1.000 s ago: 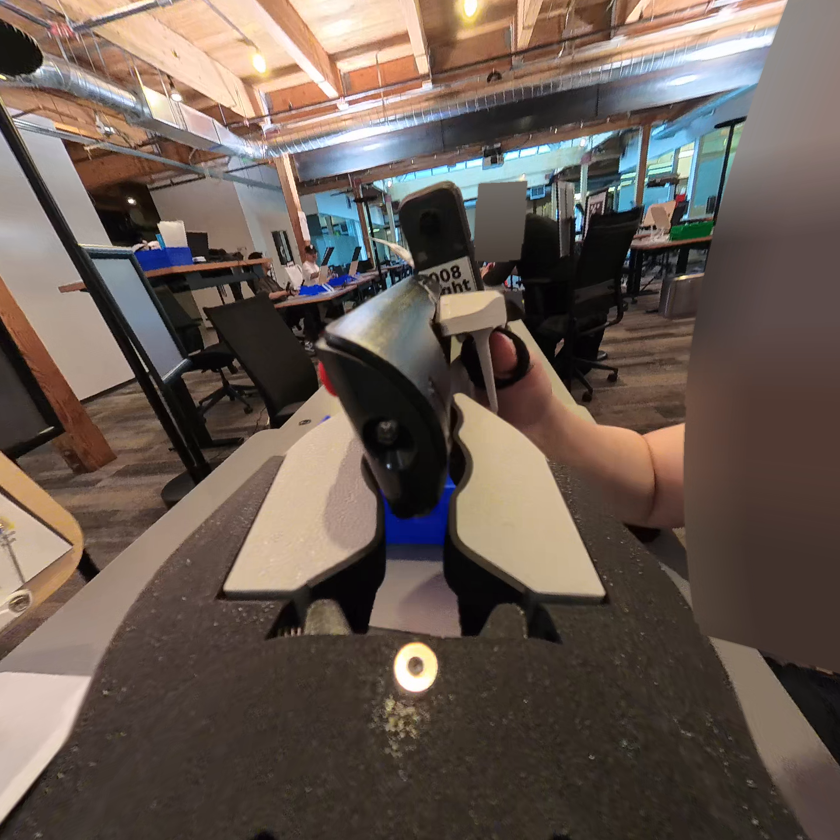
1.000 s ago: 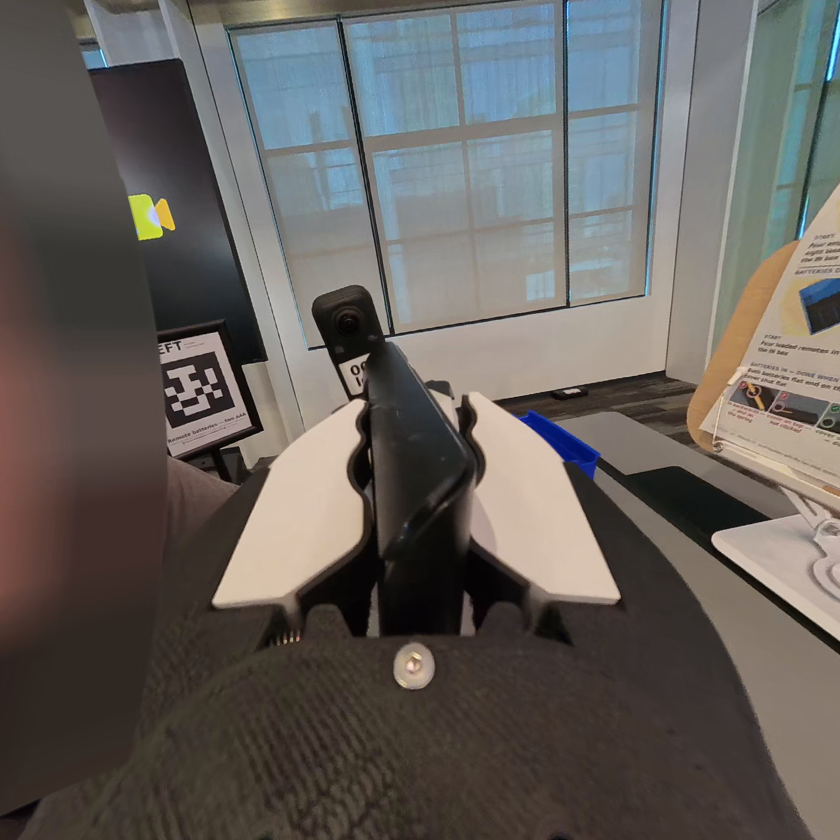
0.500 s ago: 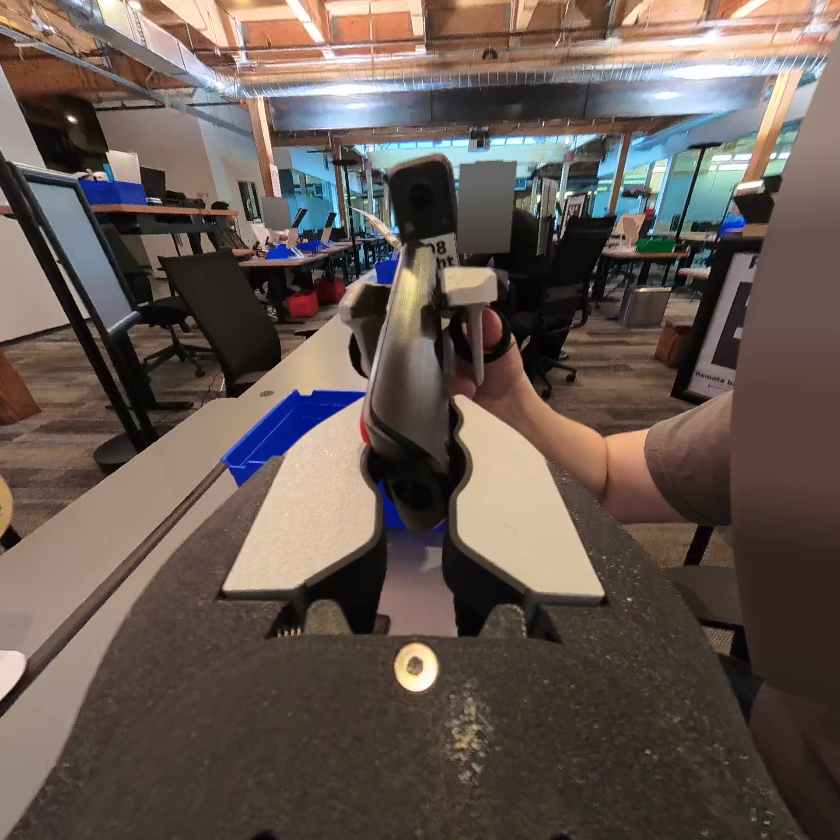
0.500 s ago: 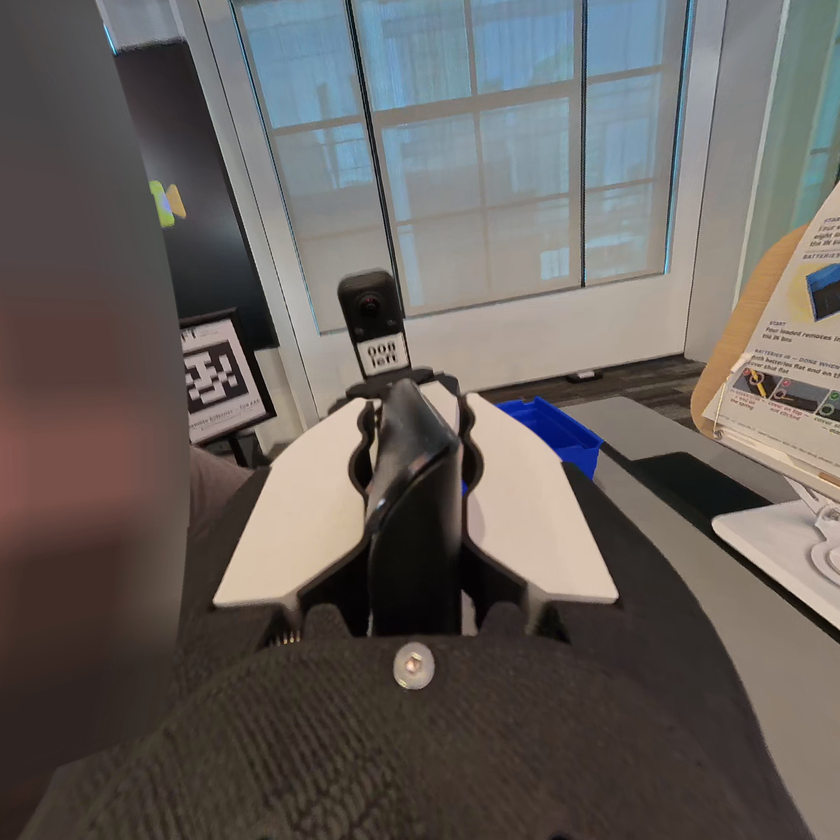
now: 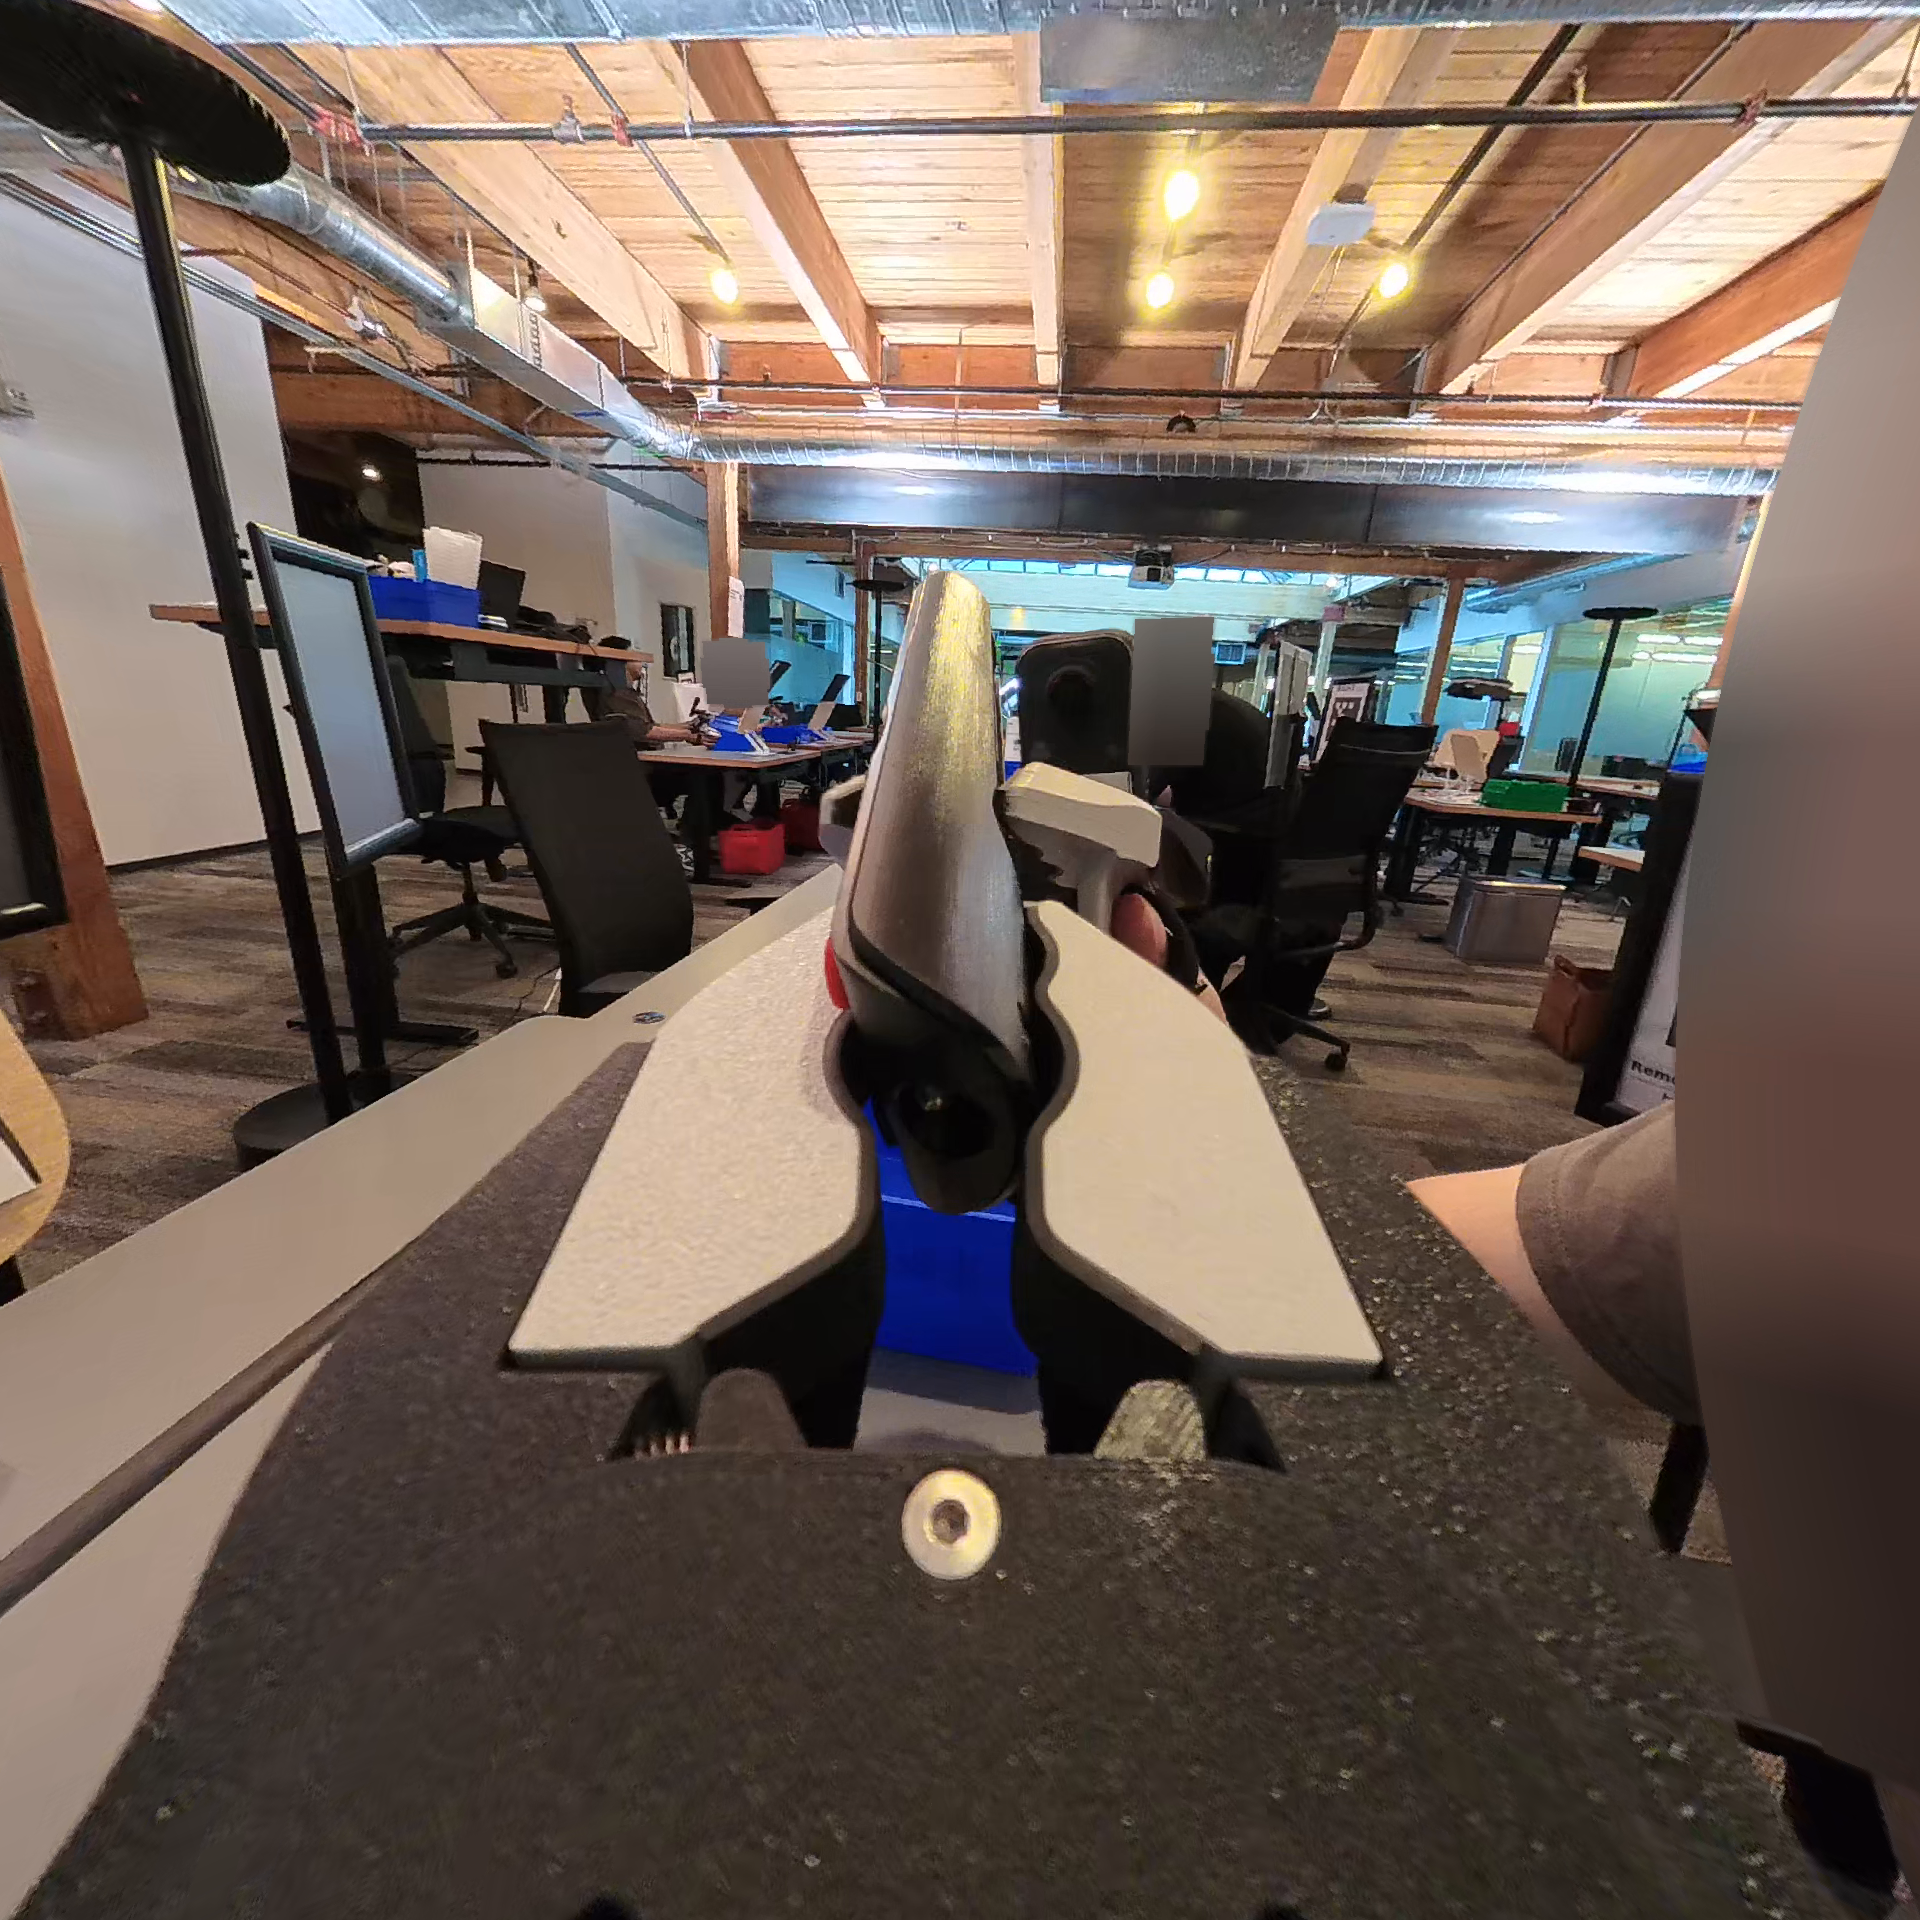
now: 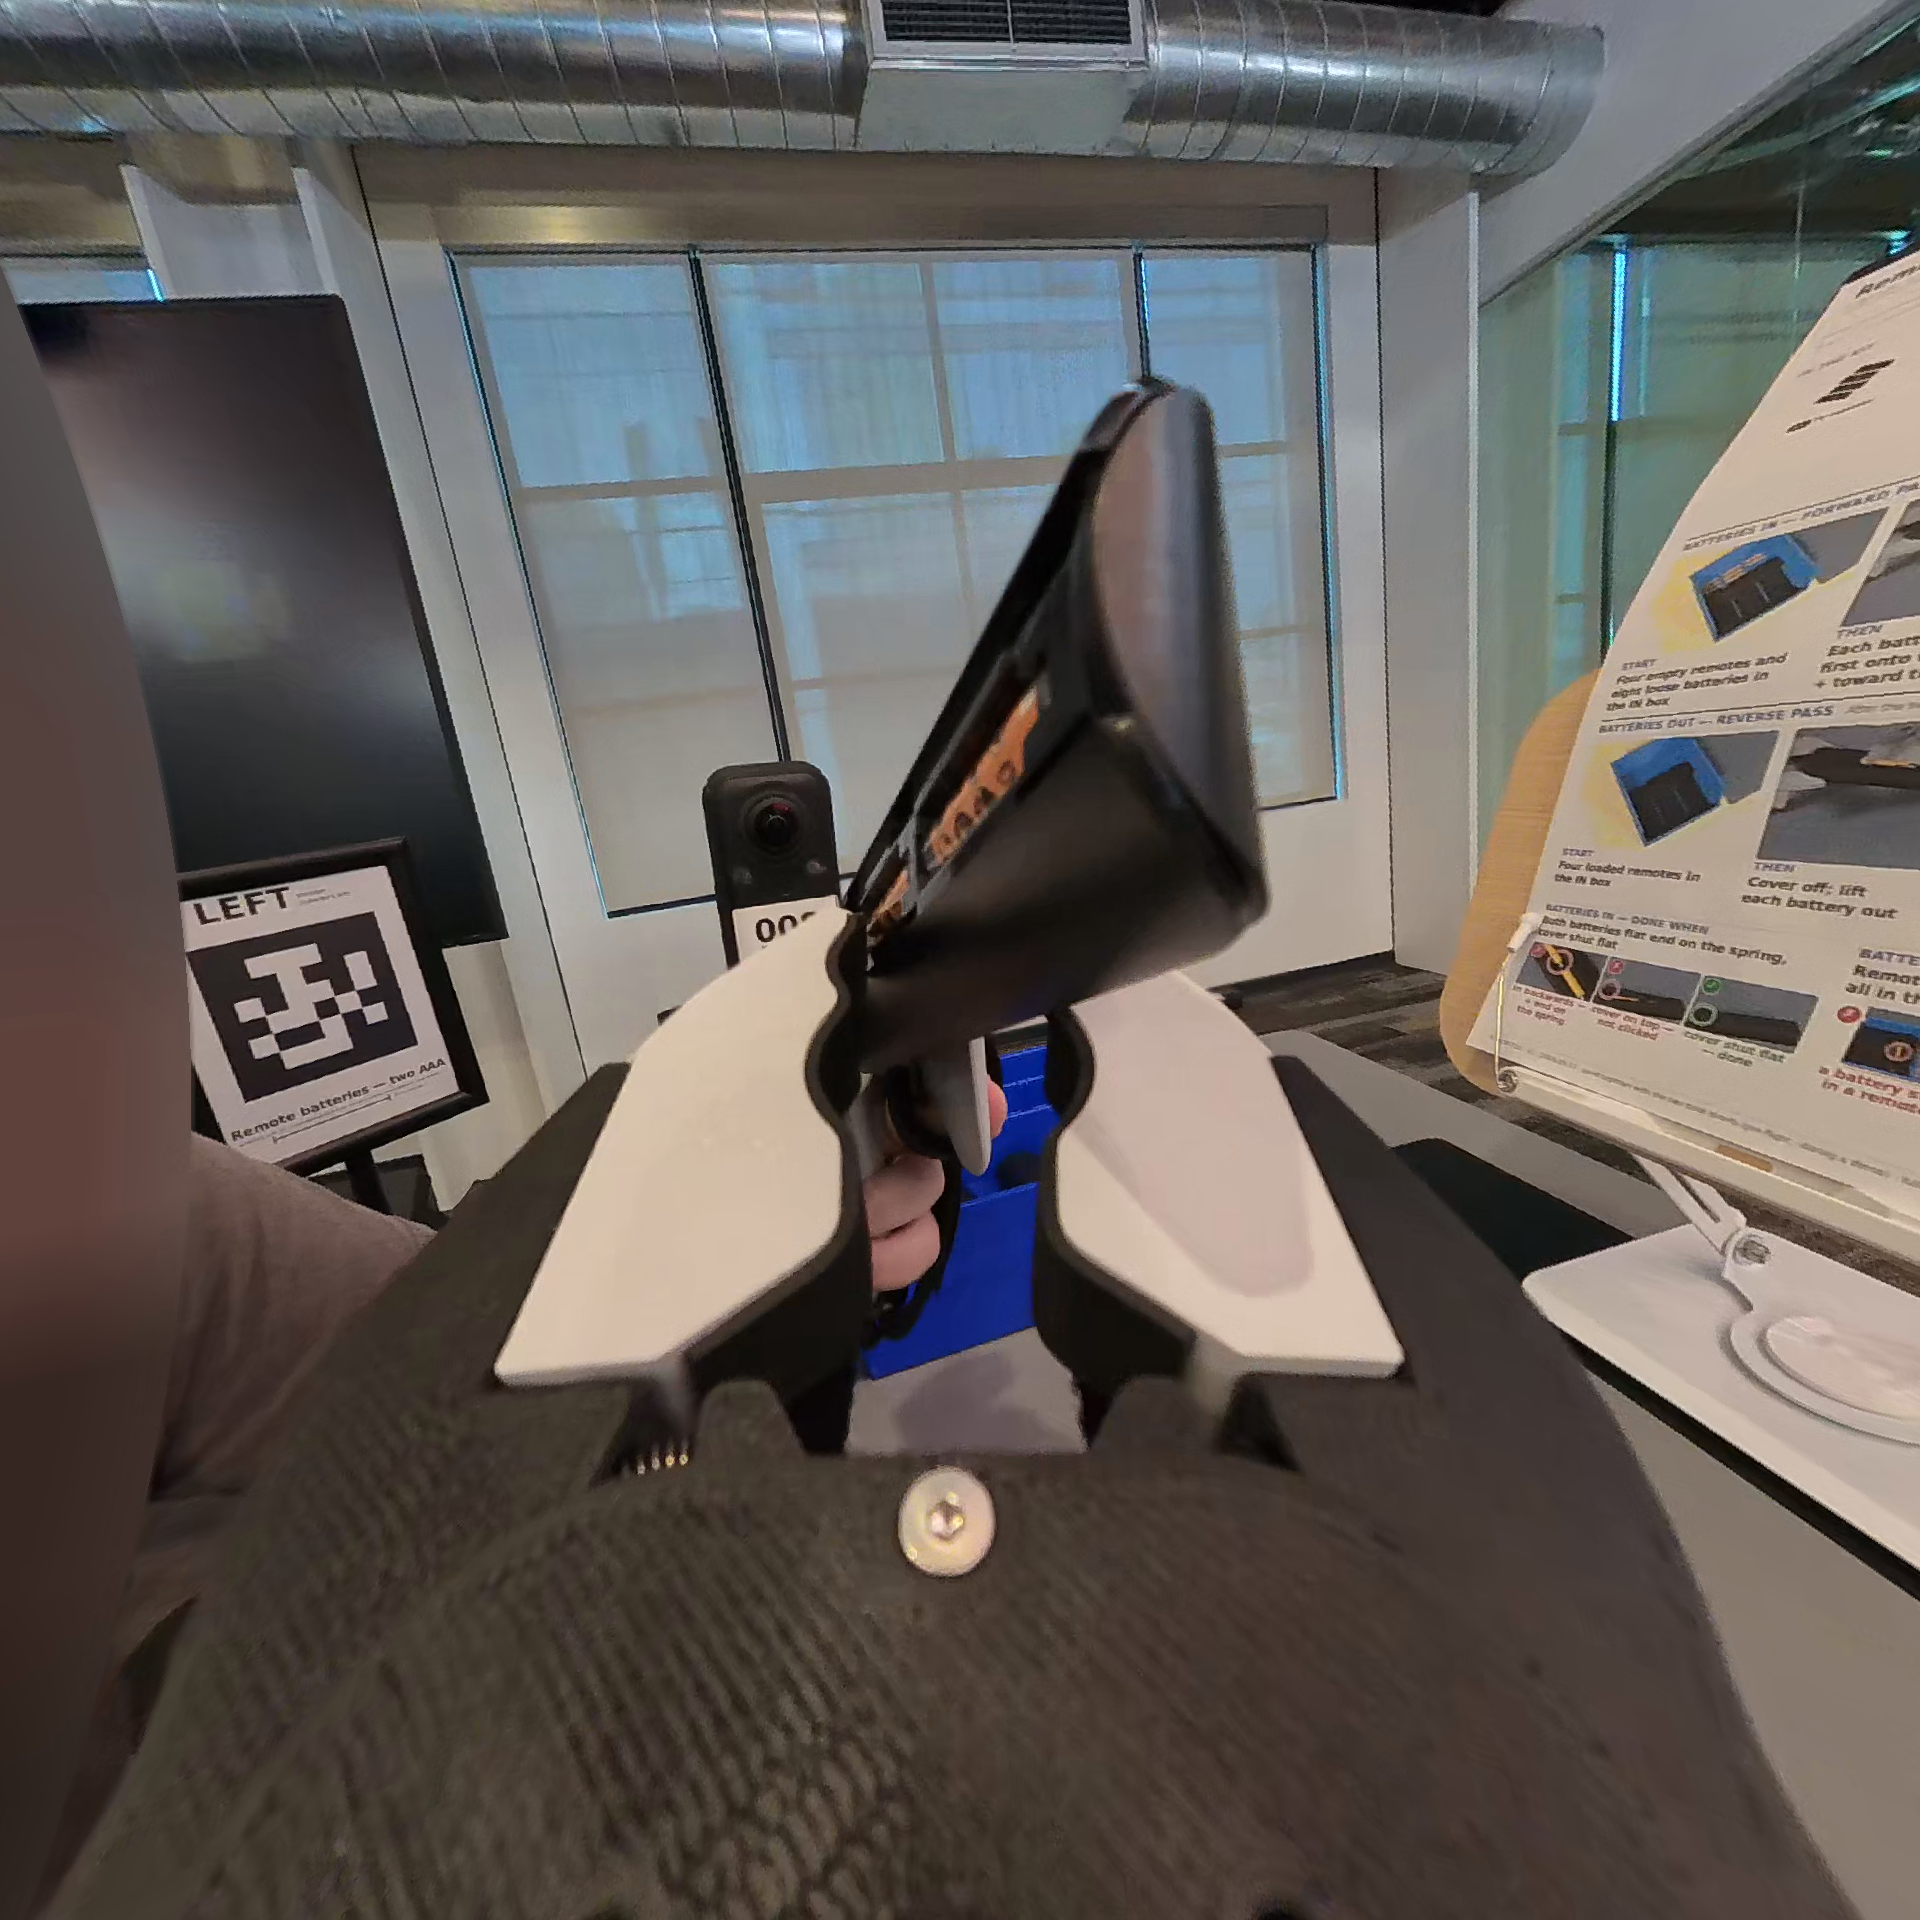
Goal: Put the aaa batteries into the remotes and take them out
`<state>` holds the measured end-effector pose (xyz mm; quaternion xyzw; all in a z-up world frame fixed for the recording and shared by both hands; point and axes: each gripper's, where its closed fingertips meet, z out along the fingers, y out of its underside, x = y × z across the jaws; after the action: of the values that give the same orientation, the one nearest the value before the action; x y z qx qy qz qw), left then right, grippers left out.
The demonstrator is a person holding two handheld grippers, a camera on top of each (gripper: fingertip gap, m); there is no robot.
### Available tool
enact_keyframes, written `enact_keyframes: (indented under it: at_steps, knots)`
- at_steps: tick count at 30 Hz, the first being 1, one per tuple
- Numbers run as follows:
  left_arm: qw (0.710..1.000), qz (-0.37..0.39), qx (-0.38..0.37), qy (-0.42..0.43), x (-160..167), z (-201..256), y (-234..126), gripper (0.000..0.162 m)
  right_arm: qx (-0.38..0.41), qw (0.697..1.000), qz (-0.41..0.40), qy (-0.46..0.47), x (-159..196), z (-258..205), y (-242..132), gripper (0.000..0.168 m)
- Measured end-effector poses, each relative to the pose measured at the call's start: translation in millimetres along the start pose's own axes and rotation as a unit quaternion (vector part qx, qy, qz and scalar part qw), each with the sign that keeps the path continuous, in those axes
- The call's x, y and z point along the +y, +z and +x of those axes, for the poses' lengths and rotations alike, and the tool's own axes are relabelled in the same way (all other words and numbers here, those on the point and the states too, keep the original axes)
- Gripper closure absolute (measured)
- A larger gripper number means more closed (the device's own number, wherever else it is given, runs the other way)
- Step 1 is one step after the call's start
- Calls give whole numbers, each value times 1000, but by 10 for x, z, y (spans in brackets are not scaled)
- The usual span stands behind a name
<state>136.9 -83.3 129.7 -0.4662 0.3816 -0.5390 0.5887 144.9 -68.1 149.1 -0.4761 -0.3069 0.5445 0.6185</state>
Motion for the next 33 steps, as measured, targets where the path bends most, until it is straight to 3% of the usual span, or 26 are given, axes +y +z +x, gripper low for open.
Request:
enact_keyframes:
  at_steps: [12, 33]
  knots:
    - [1000, -6, 10, 20, 7, 74, 16, 138, -30, 999, -25, 18, 16, -100, 16, 140]
    - [1000, -8, 26, -9, 3, 96, 26, 138, -63, 994, 0, 89, -40, -158, 0, 146]
